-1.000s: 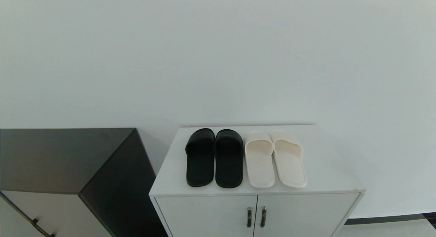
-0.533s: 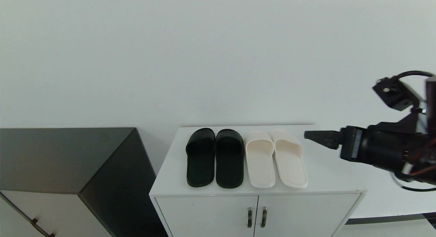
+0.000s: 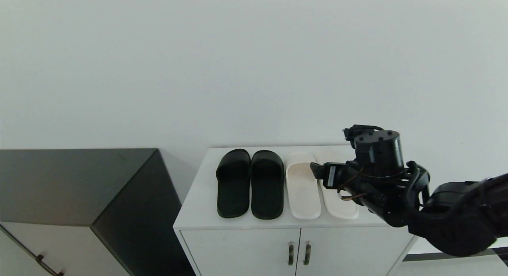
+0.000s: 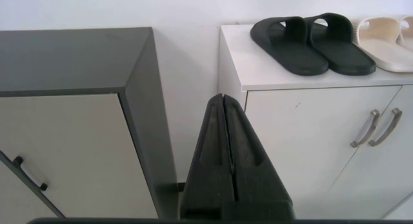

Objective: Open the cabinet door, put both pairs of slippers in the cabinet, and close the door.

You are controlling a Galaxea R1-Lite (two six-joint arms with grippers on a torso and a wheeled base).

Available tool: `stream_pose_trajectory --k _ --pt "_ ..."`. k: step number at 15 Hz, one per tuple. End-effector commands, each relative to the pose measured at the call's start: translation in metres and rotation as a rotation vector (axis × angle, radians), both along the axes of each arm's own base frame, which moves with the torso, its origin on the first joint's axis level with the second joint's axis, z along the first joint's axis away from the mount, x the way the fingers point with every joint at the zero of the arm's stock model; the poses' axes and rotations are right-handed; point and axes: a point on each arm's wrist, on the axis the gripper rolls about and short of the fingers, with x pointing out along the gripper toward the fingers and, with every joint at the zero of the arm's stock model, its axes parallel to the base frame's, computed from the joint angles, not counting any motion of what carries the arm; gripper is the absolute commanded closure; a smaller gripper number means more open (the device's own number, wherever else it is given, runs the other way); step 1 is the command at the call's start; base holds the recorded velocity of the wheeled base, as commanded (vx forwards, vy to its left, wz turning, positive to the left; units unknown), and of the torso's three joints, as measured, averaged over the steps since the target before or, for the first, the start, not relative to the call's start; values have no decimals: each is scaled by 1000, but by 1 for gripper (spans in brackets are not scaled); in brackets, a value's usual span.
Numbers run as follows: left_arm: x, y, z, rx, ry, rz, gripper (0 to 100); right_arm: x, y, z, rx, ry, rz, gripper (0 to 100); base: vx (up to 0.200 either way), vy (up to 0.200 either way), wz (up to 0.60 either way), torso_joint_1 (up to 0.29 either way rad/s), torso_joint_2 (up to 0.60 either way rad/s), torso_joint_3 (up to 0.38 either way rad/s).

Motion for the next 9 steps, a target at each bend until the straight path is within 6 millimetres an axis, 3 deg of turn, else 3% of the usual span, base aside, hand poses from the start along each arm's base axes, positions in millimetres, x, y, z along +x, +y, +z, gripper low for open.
stream_pose_trajectory --k 1,6,9 --pt "0 0 0 -2 0 1 100 20 11 -29 -46 42 -25 0 0 0 0 0 0 0" --pt "0 0 0 -13 0 1 100 47 20 -62 -64 -11 -35 0 0 0 0 0 0 0" --pt "0 0 0 -13 0 1 100 58 22 -67 -73 -24 -43 0 0 0 0 0 0 0"
